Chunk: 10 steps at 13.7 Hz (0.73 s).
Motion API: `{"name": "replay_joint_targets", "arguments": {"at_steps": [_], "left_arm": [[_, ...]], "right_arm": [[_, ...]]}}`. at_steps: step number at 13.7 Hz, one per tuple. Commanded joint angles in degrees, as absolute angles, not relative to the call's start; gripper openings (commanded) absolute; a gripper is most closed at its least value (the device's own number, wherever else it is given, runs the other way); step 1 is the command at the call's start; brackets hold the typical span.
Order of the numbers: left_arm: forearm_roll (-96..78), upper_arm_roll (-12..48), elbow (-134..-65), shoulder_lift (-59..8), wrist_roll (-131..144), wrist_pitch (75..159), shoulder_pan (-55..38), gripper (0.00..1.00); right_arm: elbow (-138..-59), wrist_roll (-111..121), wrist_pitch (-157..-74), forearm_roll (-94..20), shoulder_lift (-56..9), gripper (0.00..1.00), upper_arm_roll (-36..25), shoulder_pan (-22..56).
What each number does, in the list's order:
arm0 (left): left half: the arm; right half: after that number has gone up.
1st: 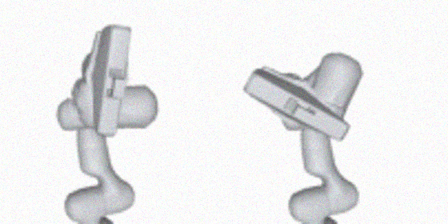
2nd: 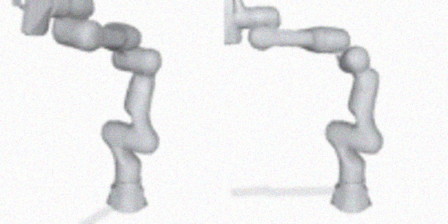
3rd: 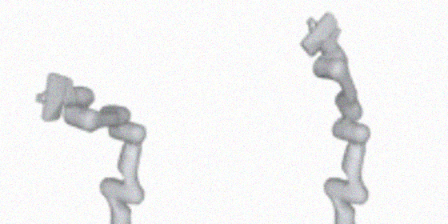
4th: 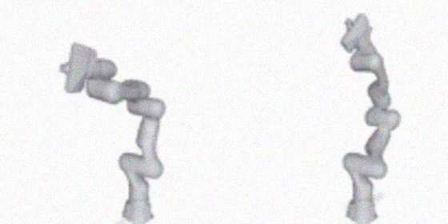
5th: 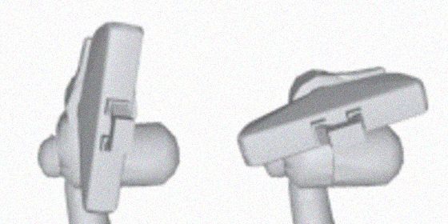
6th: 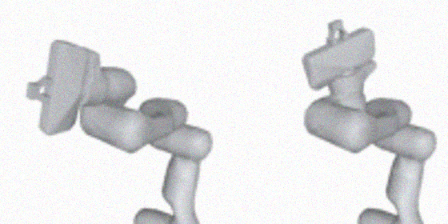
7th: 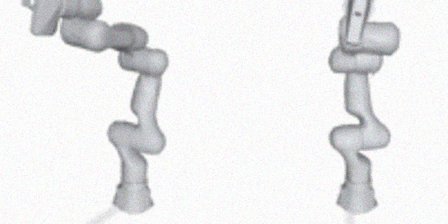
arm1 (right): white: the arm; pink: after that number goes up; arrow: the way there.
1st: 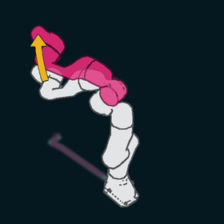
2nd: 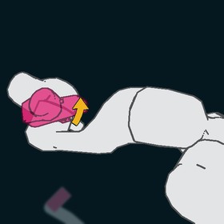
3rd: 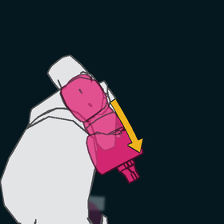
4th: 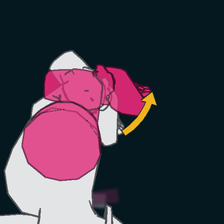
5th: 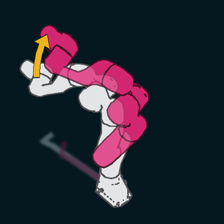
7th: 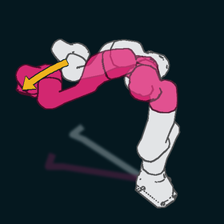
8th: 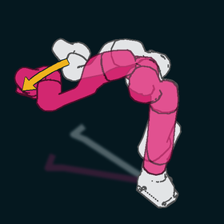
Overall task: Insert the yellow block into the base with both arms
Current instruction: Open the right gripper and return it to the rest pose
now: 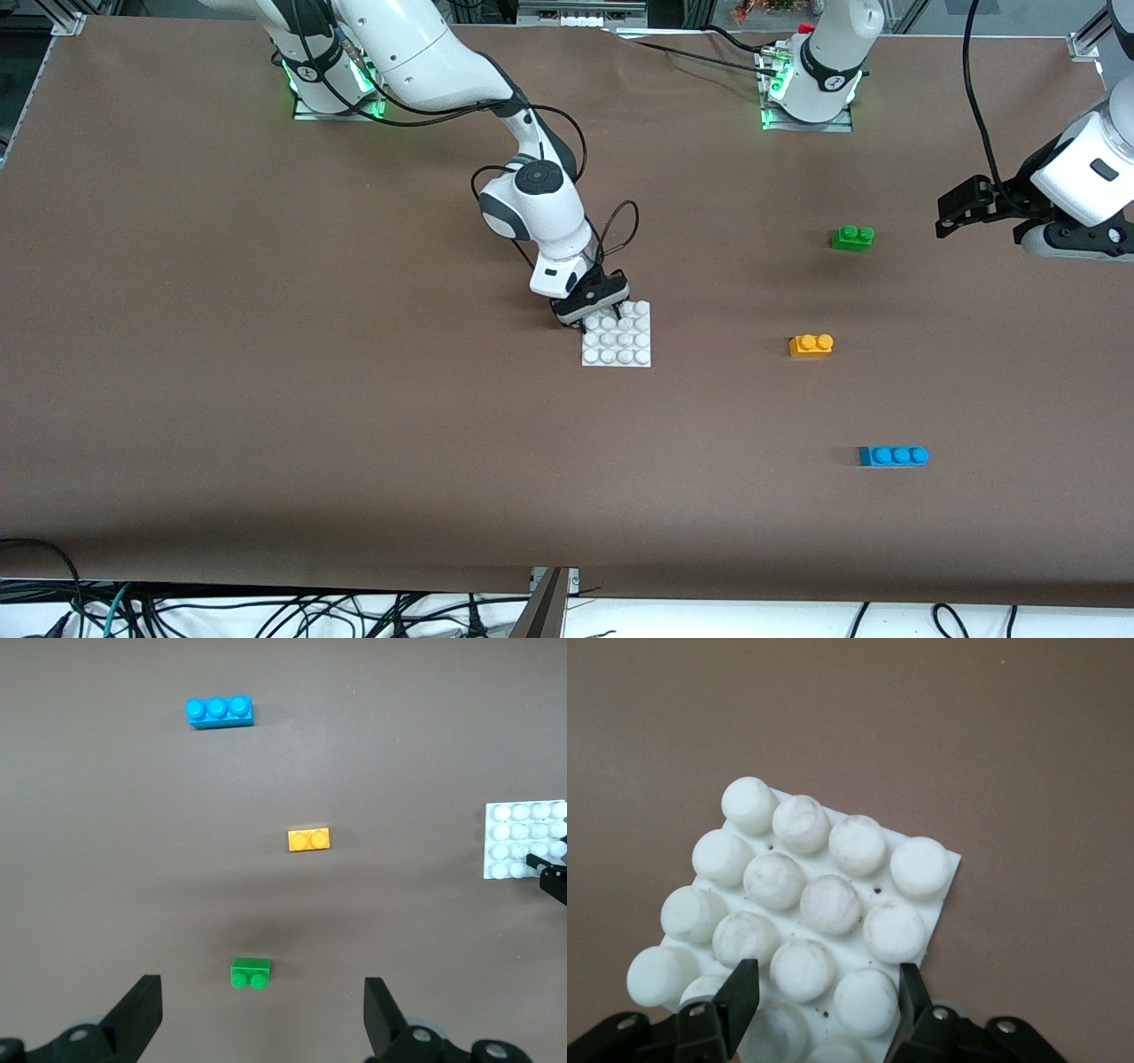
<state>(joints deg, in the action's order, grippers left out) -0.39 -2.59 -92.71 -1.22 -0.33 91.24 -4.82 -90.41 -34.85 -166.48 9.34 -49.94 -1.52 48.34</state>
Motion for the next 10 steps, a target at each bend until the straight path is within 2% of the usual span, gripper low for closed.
{"name": "replay_joint_targets", "arguments": {"at_steps": [1,2,4,7,10], "left_arm": [[-1.41,-2.55,-90.88,-2.02,-1.14,90.26,-4.66,1.0],[-1.41,-2.55,-90.88,-2.02,-1.14,90.26,-4.75,1.0],[-1.41,-2.55,-90.88,-2.02,-1.14,90.26,-4.75,1.0],[-1.41,-2.55,-90.88,-2.02,-1.14,90.18,-4.66,1.0],[-1.41,-2.55,-90.88,-2.02,-1.14,90.26,-4.66,1.0]], "right_arm": [[-87.63,-34.72,-166.47,9.23,-50.98,0.84,-1.76,48.17],[-87.54,-34.72,-166.38,9.14,-50.63,1.0,-1.76,47.9],[-87.1,-34.45,-165.24,7.66,-48.62,1.0,-1.85,46.42],[-85.87,-34.36,-157.44,5.45,-44.58,1.0,-1.85,44.39],[-85.87,-34.1,-142.18,3.61,-37.2,1.0,-4.29,42.11]]}}
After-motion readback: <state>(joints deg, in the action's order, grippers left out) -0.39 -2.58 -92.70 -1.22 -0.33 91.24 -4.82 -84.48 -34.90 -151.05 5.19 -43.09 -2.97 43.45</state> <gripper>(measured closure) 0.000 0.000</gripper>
